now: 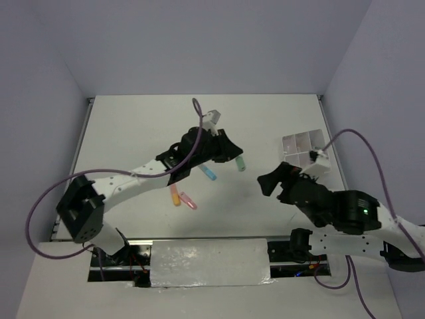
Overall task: Sort the stationery into containers
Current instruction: Place the stationery in the storage box.
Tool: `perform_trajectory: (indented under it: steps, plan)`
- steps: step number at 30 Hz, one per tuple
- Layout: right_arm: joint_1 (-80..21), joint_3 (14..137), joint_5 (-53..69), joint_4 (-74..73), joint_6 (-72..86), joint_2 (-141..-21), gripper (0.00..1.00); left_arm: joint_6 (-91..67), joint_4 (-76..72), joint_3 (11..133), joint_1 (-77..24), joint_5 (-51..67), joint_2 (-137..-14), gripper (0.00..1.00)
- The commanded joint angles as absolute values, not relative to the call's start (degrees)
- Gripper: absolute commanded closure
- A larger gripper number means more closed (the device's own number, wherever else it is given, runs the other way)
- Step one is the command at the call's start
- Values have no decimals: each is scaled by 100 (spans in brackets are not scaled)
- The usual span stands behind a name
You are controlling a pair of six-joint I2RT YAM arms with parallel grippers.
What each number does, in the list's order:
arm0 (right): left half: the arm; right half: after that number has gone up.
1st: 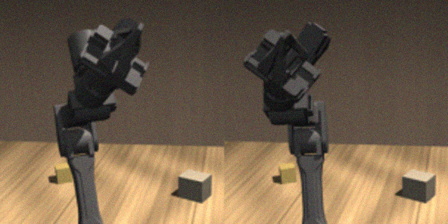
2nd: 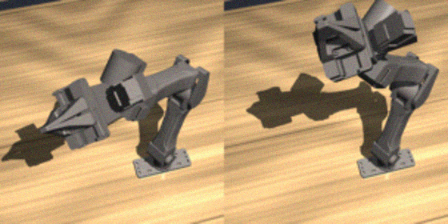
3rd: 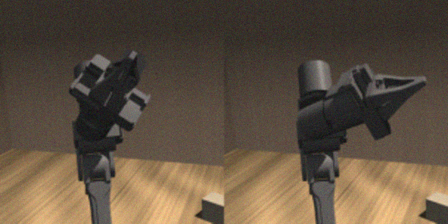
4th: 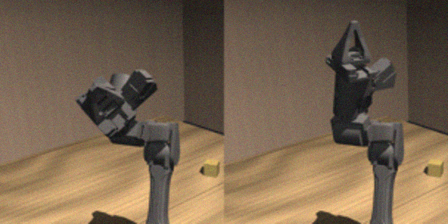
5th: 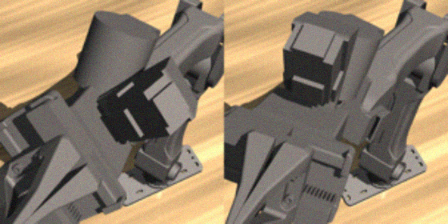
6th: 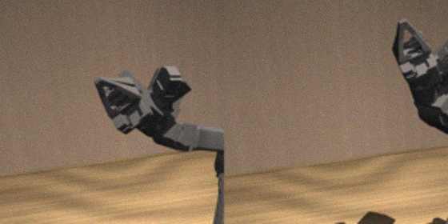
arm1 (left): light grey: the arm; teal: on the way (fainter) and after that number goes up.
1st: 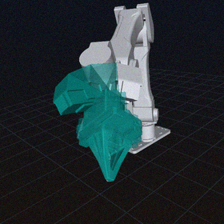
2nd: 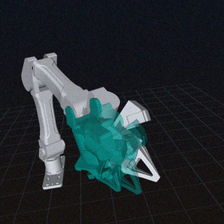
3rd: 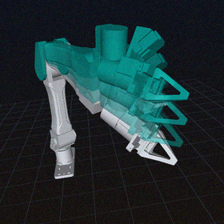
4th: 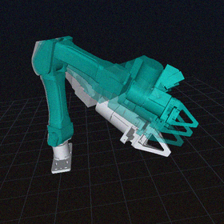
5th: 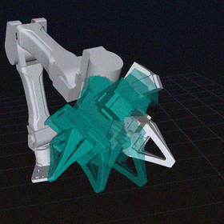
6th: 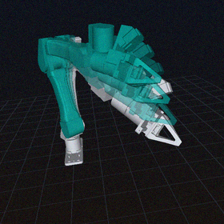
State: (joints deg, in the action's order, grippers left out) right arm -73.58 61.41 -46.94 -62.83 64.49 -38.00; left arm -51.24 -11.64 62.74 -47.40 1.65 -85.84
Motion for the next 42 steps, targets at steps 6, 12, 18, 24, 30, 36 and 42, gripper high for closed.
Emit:
perform_trajectory:
  steps: [6,12,18,24,30,36,42]
  plan:
    - [-7356,6758,-5625,-8253,6988,-3111,0,-5589,-2977,8243,-5493,-308,-10851,100]
    - [-7339,7049,-5590,-8253,6715,-3252,0,-5731,-3647,9622,-5607,-62,-12224,100]
    - [-7339,7102,-5493,-8218,6601,-3252,0,-5477,-3595,11328,-5774,27,-13560,100]
    - [-7339,6961,-5256,-7779,6214,-3269,0,-4861,-3674,11610,-5932,-421,-13816,100]
    - [-7339,6751,-5080,-7401,5977,-3234,0,-4685,-3727,11890,-5994,-501,-14149,93]
    - [-7339,6723,-5001,-7330,5941,-3208,0,-4579,-3568,12138,-6021,-650,-14370,91]
    - [-7339,6610,-4922,-7172,5854,-3147,0,-4412,-3586,12155,-6012,-800,-14405,88]
